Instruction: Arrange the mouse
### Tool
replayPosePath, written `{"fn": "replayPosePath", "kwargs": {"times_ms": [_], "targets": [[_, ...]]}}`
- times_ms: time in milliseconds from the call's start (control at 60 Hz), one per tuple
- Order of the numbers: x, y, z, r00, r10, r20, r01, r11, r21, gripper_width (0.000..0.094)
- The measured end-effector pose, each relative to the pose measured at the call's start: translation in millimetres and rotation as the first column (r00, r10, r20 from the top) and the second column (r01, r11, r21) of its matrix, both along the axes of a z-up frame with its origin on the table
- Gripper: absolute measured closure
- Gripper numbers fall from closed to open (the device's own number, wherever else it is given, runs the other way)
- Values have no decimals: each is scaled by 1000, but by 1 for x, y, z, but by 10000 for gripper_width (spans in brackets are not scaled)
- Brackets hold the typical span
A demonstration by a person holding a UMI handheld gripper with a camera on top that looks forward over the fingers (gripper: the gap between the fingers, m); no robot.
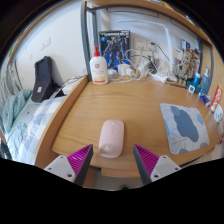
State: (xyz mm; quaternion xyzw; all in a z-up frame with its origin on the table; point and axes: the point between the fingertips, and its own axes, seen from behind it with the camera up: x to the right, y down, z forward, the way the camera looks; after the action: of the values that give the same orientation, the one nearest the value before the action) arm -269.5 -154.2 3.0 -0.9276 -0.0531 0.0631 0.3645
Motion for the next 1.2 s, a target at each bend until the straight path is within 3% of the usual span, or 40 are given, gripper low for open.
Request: {"fn": "replayPosePath", "kwargs": {"times_ms": [133,267,317,333,417,550,850,983,1200], "targets": [[-4,25,-14,999,-10,47,10,1000,-11,146],[-12,44,-13,999,-14,43,13,1000,9,251],[-14,48,-13,999,-15,47,14,1000,19,466],[-17,48,-13,999,-8,40,7,1000,19,495],[-20,49,-14,999,7,42,-8,1000,26,521],[-22,49,-13,999,10,52,-12,999,32,653],[-14,59,4,993,112,47,-112,994,6,664],[40,89,71,992,105,74,-113,989,99,664],[176,142,175,995,-8,103,-21,963,269,663]]}}
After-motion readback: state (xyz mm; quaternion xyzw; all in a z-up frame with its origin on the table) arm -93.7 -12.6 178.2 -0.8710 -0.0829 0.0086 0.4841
